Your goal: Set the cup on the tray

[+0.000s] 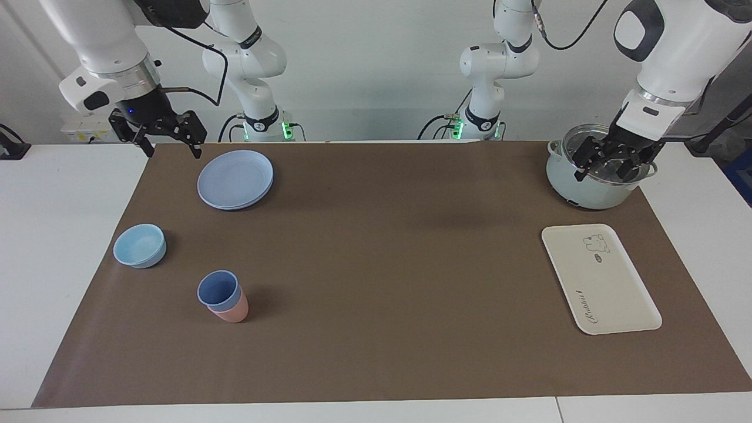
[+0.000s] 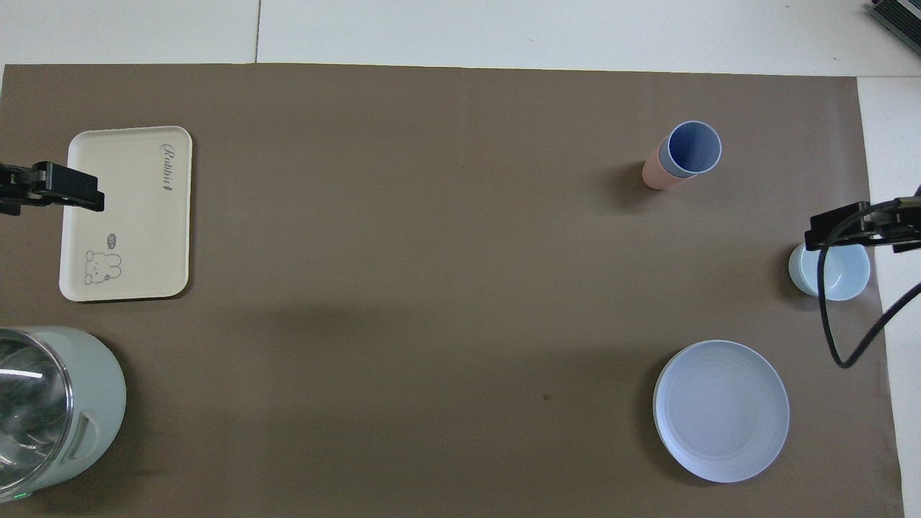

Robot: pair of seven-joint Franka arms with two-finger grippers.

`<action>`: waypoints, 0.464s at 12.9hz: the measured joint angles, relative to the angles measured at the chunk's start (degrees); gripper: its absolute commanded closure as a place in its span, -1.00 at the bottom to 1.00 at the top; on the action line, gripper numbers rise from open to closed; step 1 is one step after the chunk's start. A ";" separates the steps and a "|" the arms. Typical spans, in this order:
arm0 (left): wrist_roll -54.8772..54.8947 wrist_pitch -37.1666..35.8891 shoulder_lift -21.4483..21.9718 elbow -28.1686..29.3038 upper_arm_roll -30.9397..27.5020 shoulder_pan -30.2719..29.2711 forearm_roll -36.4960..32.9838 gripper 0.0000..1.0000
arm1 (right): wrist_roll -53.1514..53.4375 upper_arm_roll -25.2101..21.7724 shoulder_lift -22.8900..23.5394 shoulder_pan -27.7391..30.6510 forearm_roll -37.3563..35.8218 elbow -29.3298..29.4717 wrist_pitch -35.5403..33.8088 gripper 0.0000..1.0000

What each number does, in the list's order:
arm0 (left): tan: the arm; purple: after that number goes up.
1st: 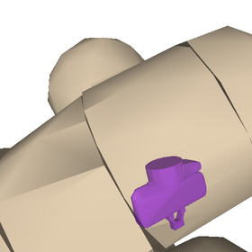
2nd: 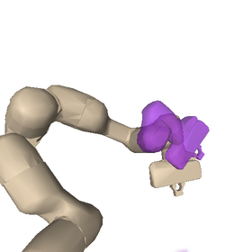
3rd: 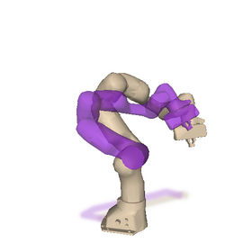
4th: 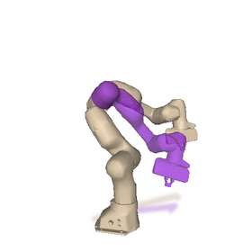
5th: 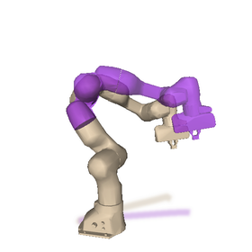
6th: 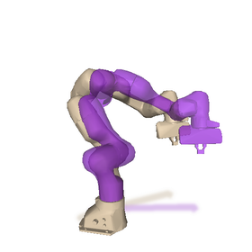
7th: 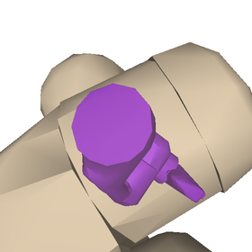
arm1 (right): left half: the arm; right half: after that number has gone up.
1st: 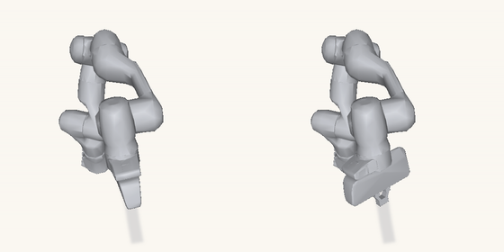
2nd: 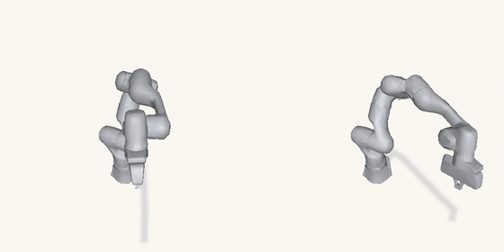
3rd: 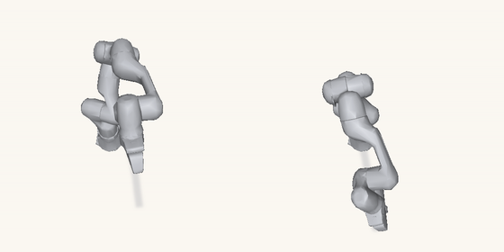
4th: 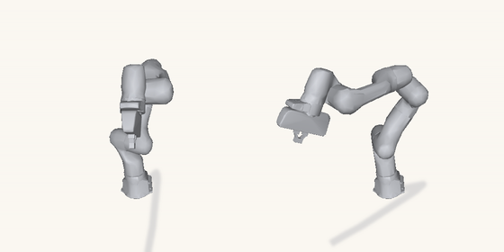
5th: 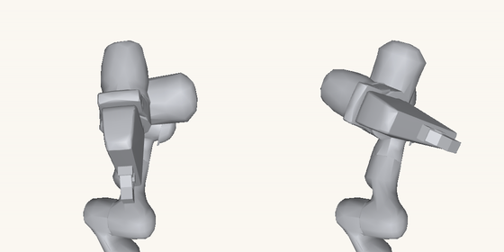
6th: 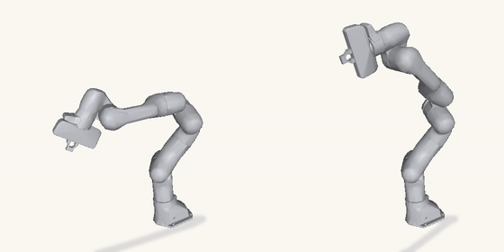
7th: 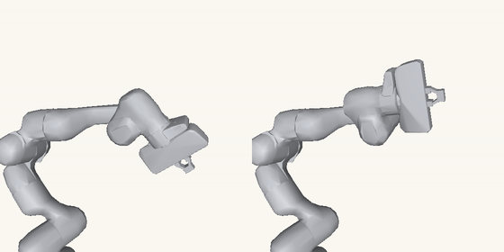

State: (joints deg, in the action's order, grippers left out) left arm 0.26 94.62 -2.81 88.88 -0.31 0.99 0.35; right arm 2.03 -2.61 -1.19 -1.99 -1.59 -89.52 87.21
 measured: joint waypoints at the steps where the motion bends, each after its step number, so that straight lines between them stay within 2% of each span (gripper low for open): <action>1: 0.00 0.00 0.01 0.02 0.01 0.00 0.00 -1.00 | 0.00 0.00 0.00 -0.02 0.00 0.00 0.00 -1.00; 6: 0.00 -0.22 0.07 0.09 0.02 0.02 0.00 -1.00 | 0.46 0.01 -0.01 -0.08 0.00 -0.23 0.17 -1.00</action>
State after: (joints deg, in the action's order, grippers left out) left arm 0.26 94.40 -2.73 88.97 -0.29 1.01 0.35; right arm 2.50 -2.59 -1.20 -2.06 -1.59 -89.75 87.38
